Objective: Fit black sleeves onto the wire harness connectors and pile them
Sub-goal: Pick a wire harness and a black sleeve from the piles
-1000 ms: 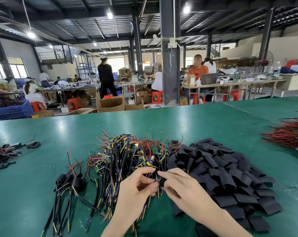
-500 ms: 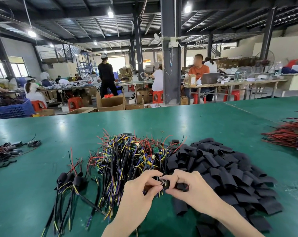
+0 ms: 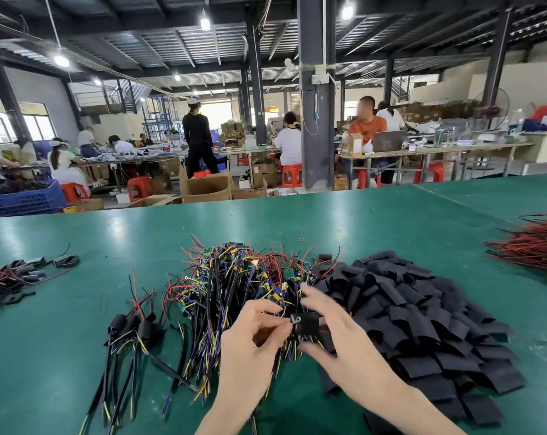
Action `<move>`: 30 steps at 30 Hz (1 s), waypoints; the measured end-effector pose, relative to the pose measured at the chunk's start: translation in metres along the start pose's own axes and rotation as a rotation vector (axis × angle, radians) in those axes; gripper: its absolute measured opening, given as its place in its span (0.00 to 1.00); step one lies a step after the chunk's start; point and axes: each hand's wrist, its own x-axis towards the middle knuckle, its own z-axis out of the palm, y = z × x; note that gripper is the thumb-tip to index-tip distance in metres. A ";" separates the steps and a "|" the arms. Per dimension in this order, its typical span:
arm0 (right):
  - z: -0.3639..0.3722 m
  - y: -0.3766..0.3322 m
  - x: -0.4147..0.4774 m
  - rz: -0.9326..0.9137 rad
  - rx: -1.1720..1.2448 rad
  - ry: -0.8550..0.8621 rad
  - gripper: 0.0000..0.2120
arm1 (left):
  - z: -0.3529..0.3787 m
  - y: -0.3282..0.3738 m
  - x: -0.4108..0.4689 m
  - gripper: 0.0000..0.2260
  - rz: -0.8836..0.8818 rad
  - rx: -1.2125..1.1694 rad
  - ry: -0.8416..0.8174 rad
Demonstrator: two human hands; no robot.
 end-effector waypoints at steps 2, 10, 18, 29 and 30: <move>0.001 0.005 0.001 0.126 -0.038 0.010 0.26 | 0.000 -0.002 0.001 0.12 -0.013 -0.045 0.052; 0.002 -0.002 -0.001 0.099 -0.489 -0.159 0.03 | 0.002 -0.007 -0.003 0.11 -0.012 0.009 0.027; 0.012 -0.005 -0.003 0.139 -0.627 -0.108 0.26 | 0.006 -0.011 -0.007 0.15 0.065 0.059 0.014; -0.002 0.012 0.007 0.309 -0.729 0.172 0.35 | -0.103 -0.013 0.059 0.14 0.156 0.211 0.756; -0.002 0.016 0.007 0.318 -0.733 0.170 0.34 | -0.117 -0.027 0.064 0.12 0.041 0.272 0.788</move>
